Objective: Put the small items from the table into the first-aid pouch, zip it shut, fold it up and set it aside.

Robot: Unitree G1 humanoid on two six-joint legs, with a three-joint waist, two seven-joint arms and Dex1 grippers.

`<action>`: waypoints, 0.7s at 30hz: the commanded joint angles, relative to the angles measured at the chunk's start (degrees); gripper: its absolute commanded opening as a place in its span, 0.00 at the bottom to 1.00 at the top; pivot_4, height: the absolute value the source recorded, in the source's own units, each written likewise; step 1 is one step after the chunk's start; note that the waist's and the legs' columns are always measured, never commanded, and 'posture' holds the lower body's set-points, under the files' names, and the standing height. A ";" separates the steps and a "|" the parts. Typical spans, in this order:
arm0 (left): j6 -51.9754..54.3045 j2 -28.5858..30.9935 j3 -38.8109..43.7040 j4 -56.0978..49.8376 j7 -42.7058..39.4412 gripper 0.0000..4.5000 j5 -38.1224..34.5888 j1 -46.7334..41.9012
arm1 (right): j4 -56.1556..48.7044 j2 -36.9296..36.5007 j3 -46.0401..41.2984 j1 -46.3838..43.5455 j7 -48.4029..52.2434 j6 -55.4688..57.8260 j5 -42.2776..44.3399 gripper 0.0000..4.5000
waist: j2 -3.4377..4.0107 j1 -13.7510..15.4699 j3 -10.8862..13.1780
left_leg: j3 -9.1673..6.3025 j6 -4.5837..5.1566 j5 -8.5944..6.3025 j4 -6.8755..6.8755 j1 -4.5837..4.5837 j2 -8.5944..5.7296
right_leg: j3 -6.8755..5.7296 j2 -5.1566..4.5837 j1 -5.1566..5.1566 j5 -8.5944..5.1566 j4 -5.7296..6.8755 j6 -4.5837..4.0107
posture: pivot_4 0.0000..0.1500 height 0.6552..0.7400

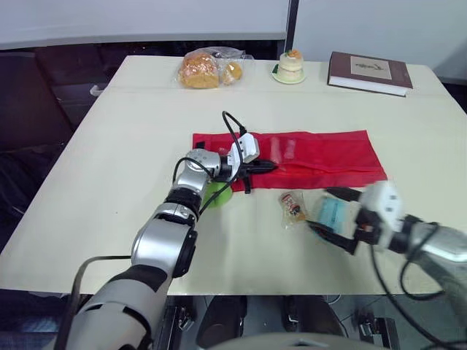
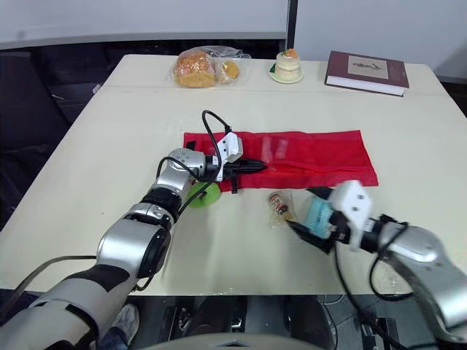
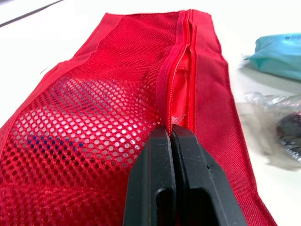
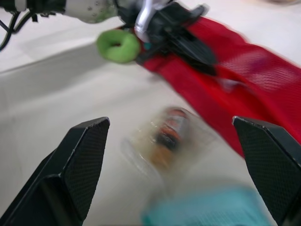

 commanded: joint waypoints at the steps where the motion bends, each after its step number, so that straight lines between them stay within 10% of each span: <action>1: -0.34 -0.41 -0.39 -2.09 0.13 0.00 -0.05 -0.21 | 1.19 0.66 4.66 -3.03 -5.22 6.07 -3.95 0.99 | 0.00 0.03 0.00 | 0.00 0.00 0.00 0.00 -0.01 0.00 | 0.00 -0.01 0.00 0.00 -0.01 0.00 | 1.00 0.87; 11: 1.41 -1.35 0.18 -2.93 0.32 0.00 -0.91 -0.18 | 6.09 4.94 12.48 -10.75 -10.45 16.00 -9.67 0.99 | -0.01 -0.11 -0.01 | -0.09 0.00 0.00 0.00 0.00 -0.02 | -0.09 0.01 -0.01 0.00 0.09 -0.01 | 1.00 0.87; 21: 1.37 -1.50 0.03 -3.13 0.51 0.00 -0.70 0.08 | 4.01 2.85 11.92 -11.55 -9.79 17.93 -10.77 0.09 | -0.01 -0.11 -0.01 | -0.10 0.00 0.00 0.00 0.00 -0.03 | -0.10 0.00 0.00 0.00 0.08 -0.01 | 1.00 0.87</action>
